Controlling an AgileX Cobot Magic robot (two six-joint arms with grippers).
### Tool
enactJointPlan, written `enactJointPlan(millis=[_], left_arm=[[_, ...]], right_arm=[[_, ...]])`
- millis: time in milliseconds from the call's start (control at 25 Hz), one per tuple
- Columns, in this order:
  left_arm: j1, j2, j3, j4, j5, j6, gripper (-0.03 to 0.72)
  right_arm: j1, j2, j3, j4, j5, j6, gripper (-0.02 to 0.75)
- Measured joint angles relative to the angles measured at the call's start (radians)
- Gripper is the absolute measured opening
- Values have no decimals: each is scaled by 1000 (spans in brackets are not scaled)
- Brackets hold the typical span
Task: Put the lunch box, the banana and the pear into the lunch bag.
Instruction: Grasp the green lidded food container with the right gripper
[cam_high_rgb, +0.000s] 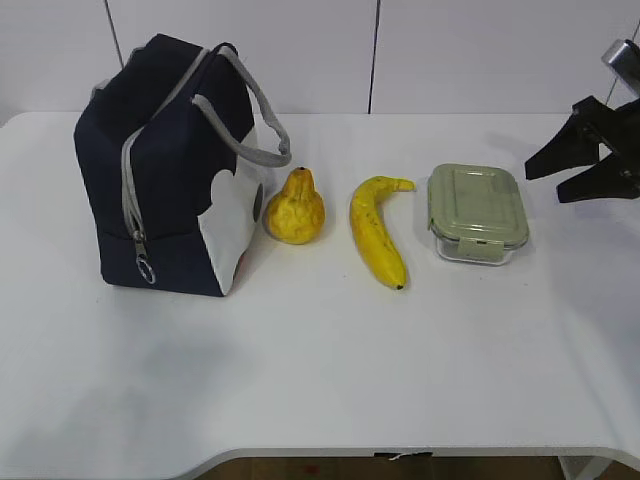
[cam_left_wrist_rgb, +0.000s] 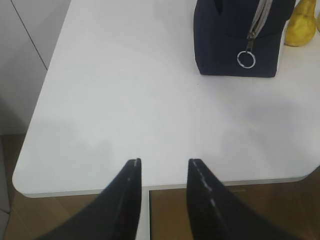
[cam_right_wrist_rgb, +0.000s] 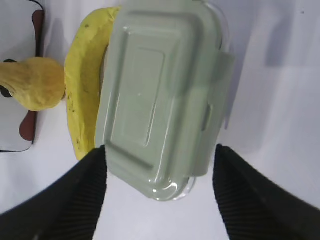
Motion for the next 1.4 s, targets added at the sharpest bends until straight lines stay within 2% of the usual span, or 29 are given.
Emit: enactJointPlan(millis=[360, 680, 920, 1400], left_arm=[[0, 0, 0, 0, 0, 0, 240], [0, 0, 0, 0, 0, 0, 240], [0, 0, 0, 0, 0, 0, 241], [0, 0, 0, 0, 0, 0, 241]], right_arm=[[-4, 155, -144, 22, 82, -2, 533], [-4, 217, -153, 27, 86, -28, 535], [-4, 249, -156, 99, 88, -77, 536], [-4, 275, -156, 128, 88, -103, 536]])
